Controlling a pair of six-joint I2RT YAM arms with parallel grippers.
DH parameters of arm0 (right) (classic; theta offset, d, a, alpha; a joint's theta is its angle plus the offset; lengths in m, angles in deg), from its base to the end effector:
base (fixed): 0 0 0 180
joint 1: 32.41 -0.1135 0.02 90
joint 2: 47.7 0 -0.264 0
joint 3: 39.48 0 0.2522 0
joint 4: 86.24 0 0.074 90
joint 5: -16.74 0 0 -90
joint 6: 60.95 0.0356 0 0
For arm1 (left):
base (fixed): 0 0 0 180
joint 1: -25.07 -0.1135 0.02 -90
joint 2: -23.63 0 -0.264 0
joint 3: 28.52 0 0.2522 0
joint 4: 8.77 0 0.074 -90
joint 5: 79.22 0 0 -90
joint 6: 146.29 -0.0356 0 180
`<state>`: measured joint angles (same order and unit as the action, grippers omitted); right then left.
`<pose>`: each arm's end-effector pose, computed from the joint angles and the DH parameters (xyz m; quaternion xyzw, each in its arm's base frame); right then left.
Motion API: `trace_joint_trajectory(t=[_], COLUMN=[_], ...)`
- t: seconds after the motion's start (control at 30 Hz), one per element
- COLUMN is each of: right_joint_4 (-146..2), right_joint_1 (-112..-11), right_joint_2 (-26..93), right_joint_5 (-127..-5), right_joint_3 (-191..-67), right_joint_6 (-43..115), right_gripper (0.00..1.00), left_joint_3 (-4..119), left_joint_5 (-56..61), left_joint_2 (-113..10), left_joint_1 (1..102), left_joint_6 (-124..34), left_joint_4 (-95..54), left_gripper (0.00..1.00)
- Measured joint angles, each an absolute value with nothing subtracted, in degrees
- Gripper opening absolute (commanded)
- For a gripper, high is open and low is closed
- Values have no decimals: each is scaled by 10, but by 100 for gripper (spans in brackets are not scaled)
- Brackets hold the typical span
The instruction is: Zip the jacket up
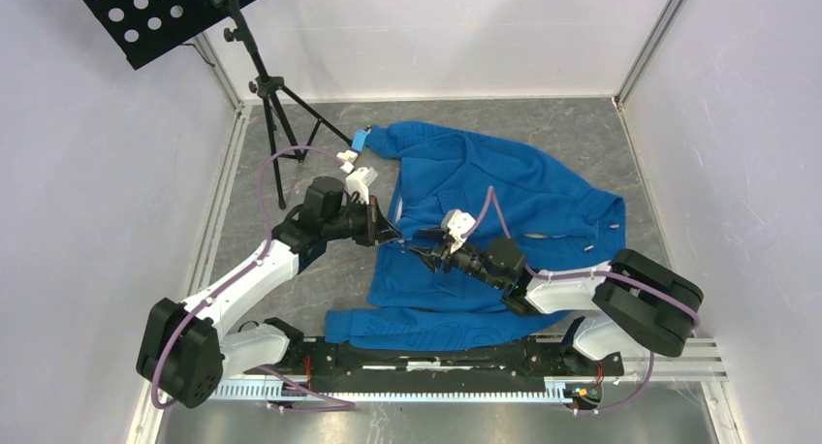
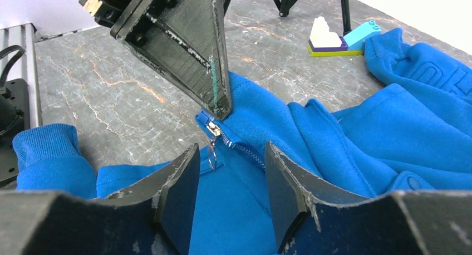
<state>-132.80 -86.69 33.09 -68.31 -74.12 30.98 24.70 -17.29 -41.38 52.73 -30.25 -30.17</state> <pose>0.1504 0.2144 0.1930 -0.3380 0.6182 0.3608 0.6110 0.2080 -0.1279 0.2435 0.1274 0.8516 -0.3988 0.3154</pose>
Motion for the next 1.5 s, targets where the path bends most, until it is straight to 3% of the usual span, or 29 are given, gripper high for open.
trace_joint_trajectory(t=[0.3, 0.43, 0.57, 0.83, 0.93, 1.0, 1.07, 1.17, 1.5], right_joint_4=[-1474, -1521, -1549, -1561, -1562, -1565, -1565, -1565, -1565], right_joint_1=[-882, -888, -895, -897, -900, -903, -904, -906, -909], right_joint_2=[407, 428, 457, 444, 436, 442, 456, 478, 527], right_joint_5=[-684, -691, -697, -710, -709, -709, -706, -702, -703], right_joint_3=[-712, -711, -711, -676, -667, -668, -675, -695, -746], right_joint_6=[321, 320, 316, 314, 314, 314, 314, 321, 329], right_gripper=[62, 59, 51, 60, 55, 42, 36, 44, 48], left_joint_3=[247, 247, 247, 247, 247, 247, 247, 247, 247], left_joint_5=[-156, -151, -150, -148, -148, -148, -148, -148, -148], left_joint_2=[-384, -373, -373, -368, -363, -361, -359, -359, -359], left_joint_1=[527, 527, 527, 527, 527, 527, 527, 527, 527], left_joint_6=[-316, -320, -320, -320, -320, -320, -320, -320, -320], left_joint_4=[-311, -312, -317, -324, -324, -324, -323, -324, -323], left_gripper=[2, 2, 2, 2, 2, 2, 2, 2, 2])
